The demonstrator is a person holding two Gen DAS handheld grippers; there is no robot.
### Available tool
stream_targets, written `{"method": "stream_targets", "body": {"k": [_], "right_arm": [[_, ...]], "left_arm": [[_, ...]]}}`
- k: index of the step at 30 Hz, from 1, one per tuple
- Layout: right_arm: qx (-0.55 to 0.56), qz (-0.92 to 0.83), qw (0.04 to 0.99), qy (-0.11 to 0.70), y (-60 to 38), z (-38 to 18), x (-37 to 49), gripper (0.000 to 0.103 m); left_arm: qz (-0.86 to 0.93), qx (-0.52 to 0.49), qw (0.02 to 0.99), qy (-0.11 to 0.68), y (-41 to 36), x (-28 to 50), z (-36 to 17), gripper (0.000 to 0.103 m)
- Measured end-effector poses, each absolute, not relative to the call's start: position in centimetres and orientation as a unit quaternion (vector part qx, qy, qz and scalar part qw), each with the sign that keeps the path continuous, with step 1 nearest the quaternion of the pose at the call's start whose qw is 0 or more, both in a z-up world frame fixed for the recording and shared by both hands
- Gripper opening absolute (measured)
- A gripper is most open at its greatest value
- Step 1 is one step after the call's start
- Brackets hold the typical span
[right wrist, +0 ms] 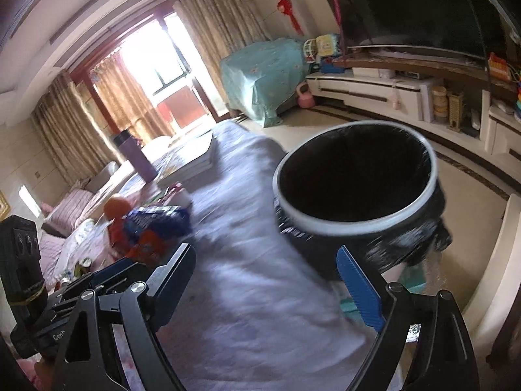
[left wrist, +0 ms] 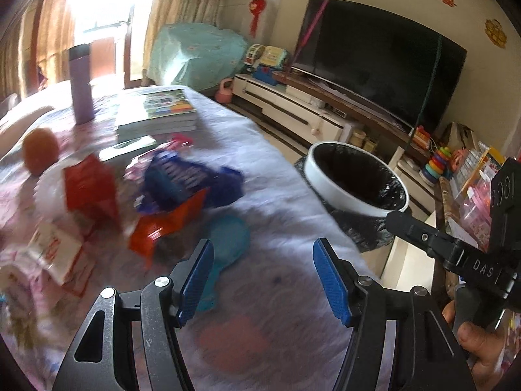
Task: Collect trash
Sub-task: 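Move both open grippers back over the table toward the milk carton and foil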
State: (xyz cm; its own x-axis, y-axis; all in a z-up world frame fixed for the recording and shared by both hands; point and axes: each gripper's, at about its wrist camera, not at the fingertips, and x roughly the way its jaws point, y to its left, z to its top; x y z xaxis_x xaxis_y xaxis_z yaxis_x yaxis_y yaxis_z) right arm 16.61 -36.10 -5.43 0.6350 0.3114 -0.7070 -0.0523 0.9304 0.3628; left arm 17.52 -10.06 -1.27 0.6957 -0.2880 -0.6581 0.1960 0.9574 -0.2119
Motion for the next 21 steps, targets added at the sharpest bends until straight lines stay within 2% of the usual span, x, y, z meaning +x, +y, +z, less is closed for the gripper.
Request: {"method": "stream_targets", "body": {"k": [21], "right_arm": [[0.113,0.209,0.872,0.429,-25.4,-6.3,14.2,0.09]], "left_arm": [[-0.03,-0.113,0.927,0.357,-0.4,9.1,0.1,0.063]]}}
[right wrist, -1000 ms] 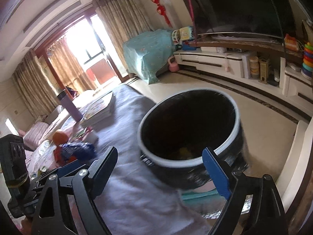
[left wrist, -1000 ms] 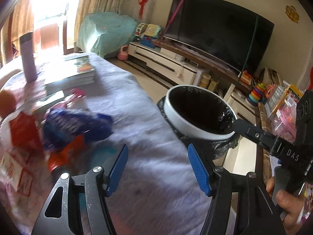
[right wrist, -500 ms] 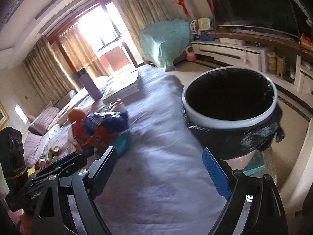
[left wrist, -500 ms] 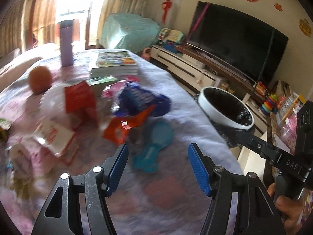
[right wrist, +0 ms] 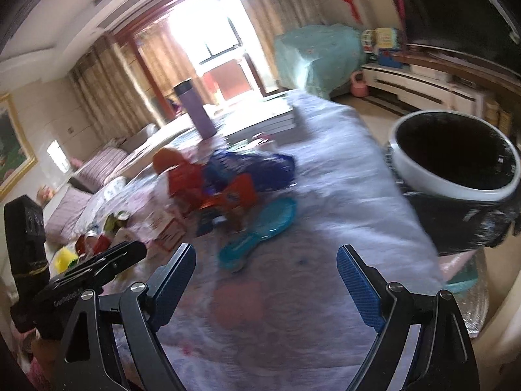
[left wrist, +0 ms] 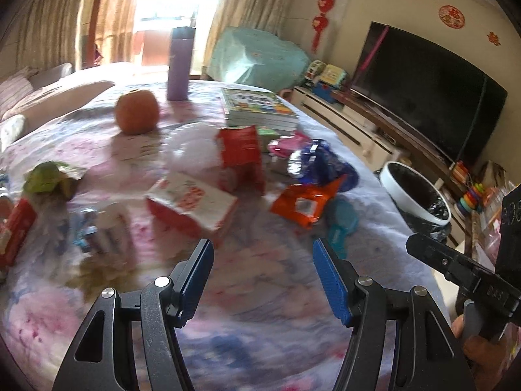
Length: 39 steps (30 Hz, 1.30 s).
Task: Collect trash
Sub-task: 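Move both open grippers back over the table toward the milk carton and foil, then grasp the white milk carton with the right gripper while the left grasps the crumpled foil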
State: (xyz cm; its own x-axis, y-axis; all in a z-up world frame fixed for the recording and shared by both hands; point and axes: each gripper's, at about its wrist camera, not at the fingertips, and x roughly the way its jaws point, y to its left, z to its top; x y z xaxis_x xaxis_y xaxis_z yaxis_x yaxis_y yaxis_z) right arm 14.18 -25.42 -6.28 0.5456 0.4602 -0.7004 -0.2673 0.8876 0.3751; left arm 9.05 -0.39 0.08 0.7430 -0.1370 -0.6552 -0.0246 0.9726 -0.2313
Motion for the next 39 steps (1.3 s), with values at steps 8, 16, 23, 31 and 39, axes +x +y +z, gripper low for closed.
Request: {"method": "stream_targets", "body": {"k": [8,16,23,31,39], "right_arm": [[0.101,0.256,0.858,0.434,-21.3,-7.0,14.0,0.09],[0.077,0.306,0.841,0.44,-17.7,-7.2,14.3,0.09],[0.056,0.345,0.819,0.455,-15.0,-8.3,15.0,0.09],[0.007,0.377,0.803,0.461,-11.6,-8.8,16.4,0.09],[-0.031,0.387,0.796,0.464,-8.6,-9.9,18.4,0.089]], "left_arm": [[0.008,-0.125,0.926,0.357,2.3,7.4,0.6,0.063],[0.042,-0.135,0.924,0.355,5.3,7.0,0.2,0.063],[0.066,-0.145,0.916,0.369,7.9,7.9,-0.8,0.063],[0.084,-0.155,0.902,0.394,10.1,10.4,-2.1,0.063],[0.086,-0.162,0.898,0.4,11.7,12.6,-3.4,0.063]]}}
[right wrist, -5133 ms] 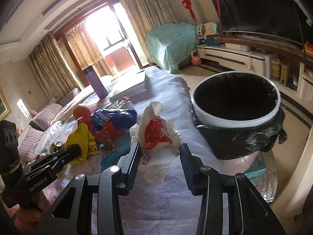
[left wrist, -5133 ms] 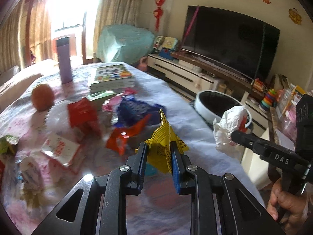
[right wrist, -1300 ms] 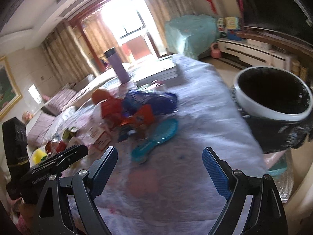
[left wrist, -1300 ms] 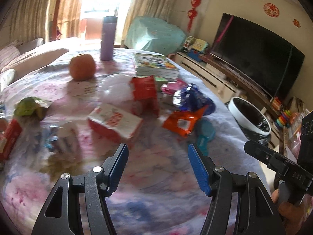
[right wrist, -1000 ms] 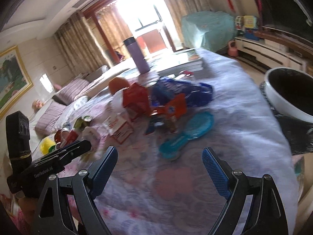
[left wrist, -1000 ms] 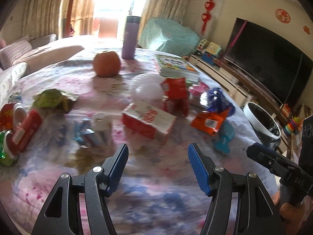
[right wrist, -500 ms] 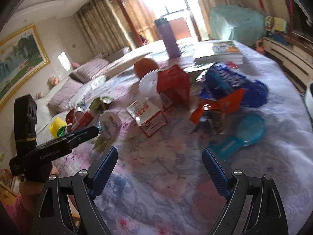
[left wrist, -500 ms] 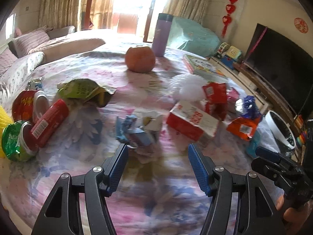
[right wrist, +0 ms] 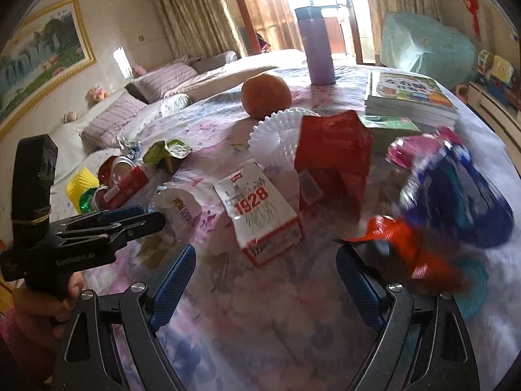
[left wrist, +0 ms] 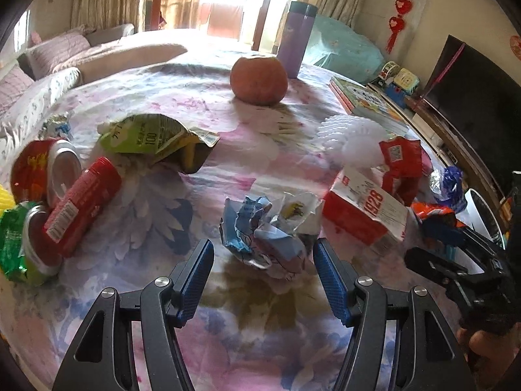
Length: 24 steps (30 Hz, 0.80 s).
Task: Collect trash
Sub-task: 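Grasp the white milk carton with the right gripper while the left grasps the crumpled foil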
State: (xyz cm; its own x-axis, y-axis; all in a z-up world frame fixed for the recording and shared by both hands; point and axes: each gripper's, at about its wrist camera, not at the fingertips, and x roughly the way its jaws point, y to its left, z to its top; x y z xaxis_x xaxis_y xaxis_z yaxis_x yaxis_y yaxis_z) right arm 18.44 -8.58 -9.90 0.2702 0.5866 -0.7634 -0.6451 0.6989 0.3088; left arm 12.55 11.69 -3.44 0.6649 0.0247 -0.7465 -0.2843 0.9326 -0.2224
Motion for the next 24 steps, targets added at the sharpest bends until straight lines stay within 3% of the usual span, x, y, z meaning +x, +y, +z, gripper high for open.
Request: {"method": "stream_targets", "body": {"k": [6,9,10,11,18,19,24], "right_arm": [[-0.055,0.392,0.789,0.469,-6.6,-11.0,19.6,0.085],[-0.061,0.391,0.782,0.481,-5.9,-11.8,20.3,0.069],[-0.064,0.39,0.78,0.485,-5.9,-11.9,20.4,0.056],[-0.066,0.388,0.779,0.488,-5.9,-12.0,20.3,0.054],[-0.037,0.385,0.782,0.488,-7.5,-11.3,19.1,0.053],[-0.032,0.383,0.784,0.488,-7.8,-11.2,18.9,0.053],[-0.011,0.372,0.794,0.482,-10.0,-10.2,17.2,0.053]], "left_arm": [[0.071,-0.16,0.9,0.4,12.0,13.8,-4.1,0.063],[0.066,-0.151,0.902,0.399,11.9,14.1,-4.4,0.063],[0.064,-0.149,0.903,0.398,11.9,14.2,-4.5,0.062],[0.061,-0.148,0.904,0.395,11.8,14.1,-4.5,0.06],[0.036,-0.143,0.908,0.392,11.4,13.5,-4.2,0.023],[0.033,-0.144,0.908,0.393,11.4,13.3,-4.2,0.005],[0.018,-0.143,0.908,0.392,10.4,12.3,-3.8,0.003]]}}
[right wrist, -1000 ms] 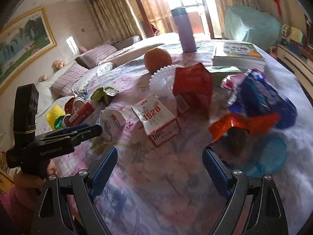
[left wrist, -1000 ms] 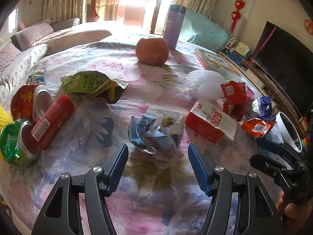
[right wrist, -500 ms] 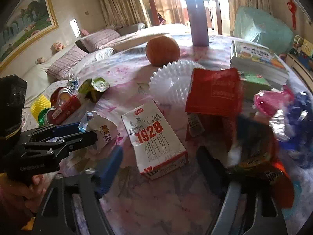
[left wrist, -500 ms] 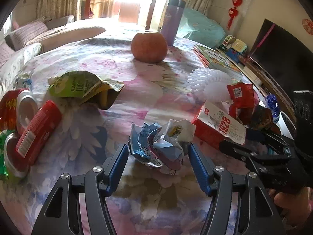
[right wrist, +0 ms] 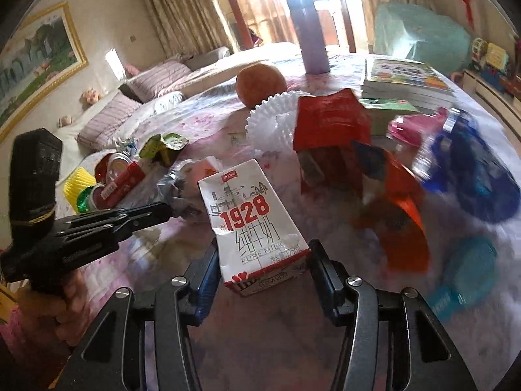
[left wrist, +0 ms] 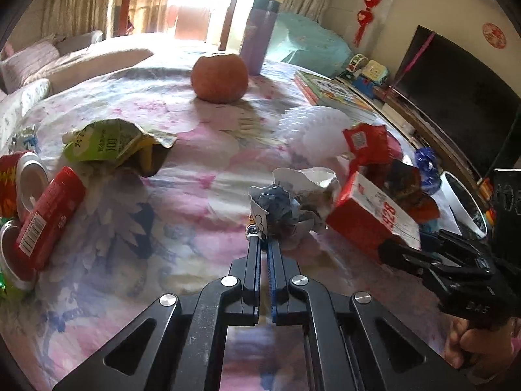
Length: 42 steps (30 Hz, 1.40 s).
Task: Collect trash
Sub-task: 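Grasp the white milk carton with the right gripper while the left grasps the crumpled foil, then carry the milk carton with the right gripper over the bin while the left carries the foil there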
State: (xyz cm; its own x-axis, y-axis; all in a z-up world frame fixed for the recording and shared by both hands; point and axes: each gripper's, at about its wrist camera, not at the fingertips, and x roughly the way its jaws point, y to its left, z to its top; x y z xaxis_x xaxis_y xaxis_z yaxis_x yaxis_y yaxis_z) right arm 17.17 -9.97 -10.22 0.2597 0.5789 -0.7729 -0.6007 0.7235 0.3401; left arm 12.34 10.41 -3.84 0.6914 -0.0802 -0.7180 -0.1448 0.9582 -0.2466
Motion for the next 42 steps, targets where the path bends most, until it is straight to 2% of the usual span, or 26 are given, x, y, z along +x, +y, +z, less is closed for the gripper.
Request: {"method": "stream_targets", "body": {"k": [12,20,42], "right_arm": [[0.029,0.329,0.83,0.45,-16.1,-6.9,14.0,0.053],[0.058,0.278,0.848,0.449,-20.8,-6.6,13.2,0.053],[0.113,0.159,0.878,0.437,-32.4,-6.2,13.7,0.053]], "left_arm": [[-0.031,-0.111,0.925,0.363,6.4,10.2,-1.1,0.002],[-0.089,-0.088,0.924,0.36,2.0,10.0,0.0,0.002],[-0.173,-0.057,0.913,0.365,-7.0,15.3,0.3,0.002]]}}
